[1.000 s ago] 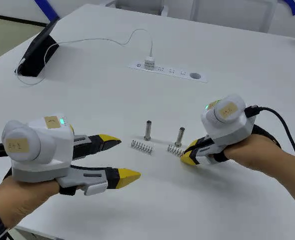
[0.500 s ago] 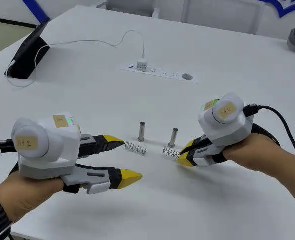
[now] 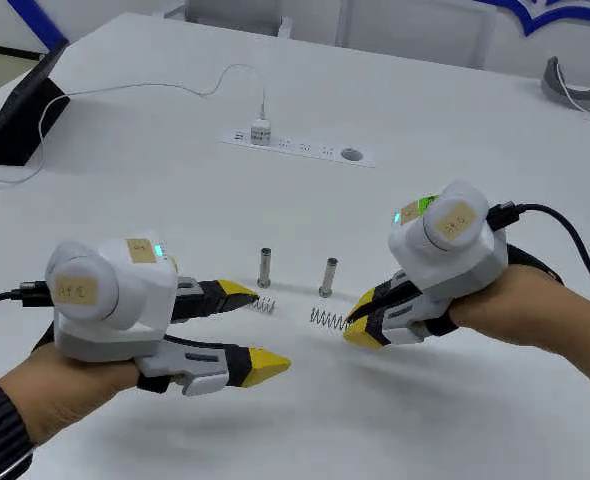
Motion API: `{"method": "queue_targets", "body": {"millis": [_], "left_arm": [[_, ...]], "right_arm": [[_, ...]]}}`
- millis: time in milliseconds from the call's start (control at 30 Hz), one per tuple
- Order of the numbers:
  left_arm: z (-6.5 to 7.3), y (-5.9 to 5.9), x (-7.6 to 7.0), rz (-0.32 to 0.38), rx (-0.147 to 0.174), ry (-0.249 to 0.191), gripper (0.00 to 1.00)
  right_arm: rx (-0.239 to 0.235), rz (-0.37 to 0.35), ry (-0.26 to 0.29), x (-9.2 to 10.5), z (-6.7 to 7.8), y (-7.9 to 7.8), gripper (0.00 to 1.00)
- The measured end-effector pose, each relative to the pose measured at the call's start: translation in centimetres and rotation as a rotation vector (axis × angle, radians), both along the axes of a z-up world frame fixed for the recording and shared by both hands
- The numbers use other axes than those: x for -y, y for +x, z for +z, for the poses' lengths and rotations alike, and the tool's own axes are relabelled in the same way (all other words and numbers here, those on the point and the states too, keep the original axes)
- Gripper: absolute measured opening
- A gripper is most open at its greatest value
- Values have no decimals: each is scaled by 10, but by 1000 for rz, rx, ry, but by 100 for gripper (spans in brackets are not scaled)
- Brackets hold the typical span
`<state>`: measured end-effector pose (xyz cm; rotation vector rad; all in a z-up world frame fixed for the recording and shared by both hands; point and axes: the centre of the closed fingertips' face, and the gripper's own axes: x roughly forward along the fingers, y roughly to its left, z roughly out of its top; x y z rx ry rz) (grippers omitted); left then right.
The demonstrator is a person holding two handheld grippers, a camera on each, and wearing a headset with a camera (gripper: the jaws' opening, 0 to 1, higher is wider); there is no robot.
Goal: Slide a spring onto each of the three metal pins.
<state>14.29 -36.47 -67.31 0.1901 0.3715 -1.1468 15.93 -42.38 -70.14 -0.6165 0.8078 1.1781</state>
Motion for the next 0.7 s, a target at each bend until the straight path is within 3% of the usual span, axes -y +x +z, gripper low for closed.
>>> {"method": "queue_targets", "body": {"millis": [333, 700], "left_arm": [[-3, -5, 7, -52, 3, 11, 45], [-4, -14, 20, -114, 23, 30, 35]], "right_arm": [[-12, 106, -9, -16, 10, -24, 12], [-6, 182, -18, -24, 19, -36, 12]]}}
